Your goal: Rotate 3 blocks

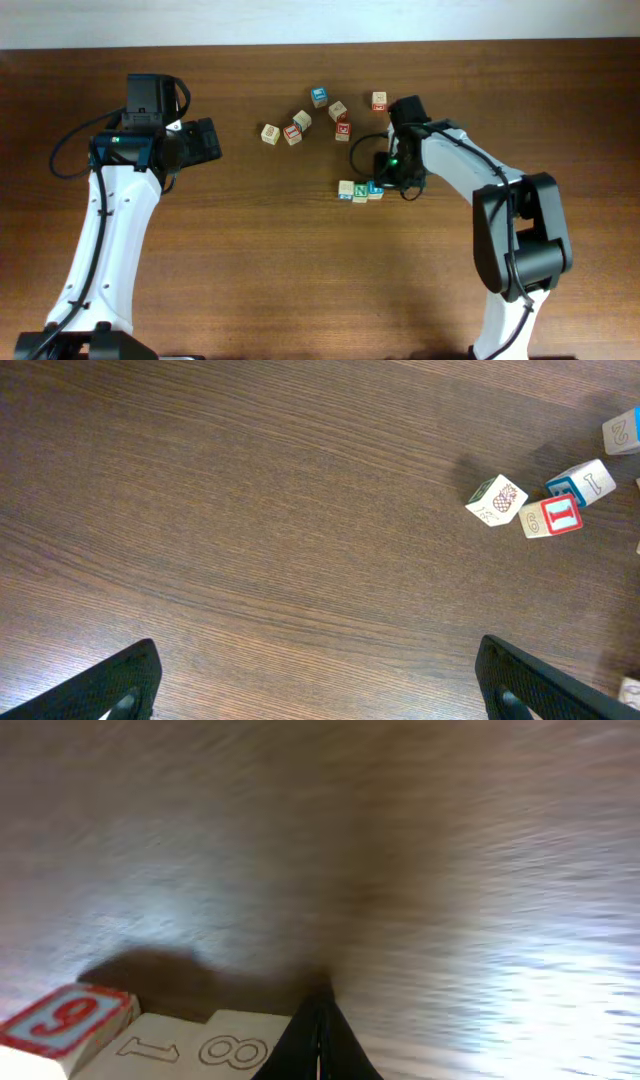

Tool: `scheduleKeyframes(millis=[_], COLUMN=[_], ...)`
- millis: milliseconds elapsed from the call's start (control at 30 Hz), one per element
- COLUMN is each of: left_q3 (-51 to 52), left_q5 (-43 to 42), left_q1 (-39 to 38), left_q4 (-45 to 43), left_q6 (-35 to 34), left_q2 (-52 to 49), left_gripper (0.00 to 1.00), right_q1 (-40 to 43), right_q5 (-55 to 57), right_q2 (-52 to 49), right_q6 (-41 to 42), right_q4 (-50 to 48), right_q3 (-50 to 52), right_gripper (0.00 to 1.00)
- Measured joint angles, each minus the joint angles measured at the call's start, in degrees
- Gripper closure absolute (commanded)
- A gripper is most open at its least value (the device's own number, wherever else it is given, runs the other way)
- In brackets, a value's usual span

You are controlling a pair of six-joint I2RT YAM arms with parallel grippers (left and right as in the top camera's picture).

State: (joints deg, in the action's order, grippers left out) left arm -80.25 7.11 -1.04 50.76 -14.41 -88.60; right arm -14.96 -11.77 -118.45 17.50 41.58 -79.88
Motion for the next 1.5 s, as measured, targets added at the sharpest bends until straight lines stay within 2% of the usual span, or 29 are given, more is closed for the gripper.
scheduleKeyframes(millis=[200,267,433,500,633,1400,1433,1467,1500], left_q3=[0.0,0.0,2.5,2.9,2.9,2.9,2.9,2.9,2.9], left_q5=[-0.9,-2.6,-4.6,-5.5,-6.1,-6.0,-6.0,-6.0,-6.0], left_q1=[0.0,0.0,-3.5,-5.0,-5.7,-5.7,-5.6,-4.8,-4.1], left_q4=[0.0,0.5,0.1,-0.8,-2.2,-8.6,-8.6,-9.0,-9.5], left_q6=[0.0,0.0,-0.2,-0.2,-0.2,-0.2,-0.2,-0.2,-0.2], left_q2=[0.0,0.0,-2.7,-7.7,-9.4,-9.5,-9.5,-9.5,-9.5], left_gripper=[0.03,0.06,0.06,0.06,0.04,0.03,0.03,0.03,0.03], right_q1=[-8.5,-9.8,-8.2,-9.0,-12.7,-20.2,-20.0,-19.6,-19.3], right_q5=[-1.7,-1.7,-2.1,-2.8,-4.3,-4.2,-3.3,-2.7,-1.1], right_q2=[0.0,0.0,0.0,0.0,0.0,0.0,0.0,-0.2,-0.7], right_q6=[11.1,12.4,10.8,11.0,11.2,12.3,11.9,11.4,10.5], right_q4=[-0.3,-0.5,0.0,1.3,1.9,-2.2,3.6,4.3,9.9], right_q3=[0.3,0.3,0.3,0.3,0.3,0.3,-1.2,-3.8,-7.6], right_gripper=[0.96,0.95,0.95,0.96,0.96,0.95,0.95,0.95,0.91])
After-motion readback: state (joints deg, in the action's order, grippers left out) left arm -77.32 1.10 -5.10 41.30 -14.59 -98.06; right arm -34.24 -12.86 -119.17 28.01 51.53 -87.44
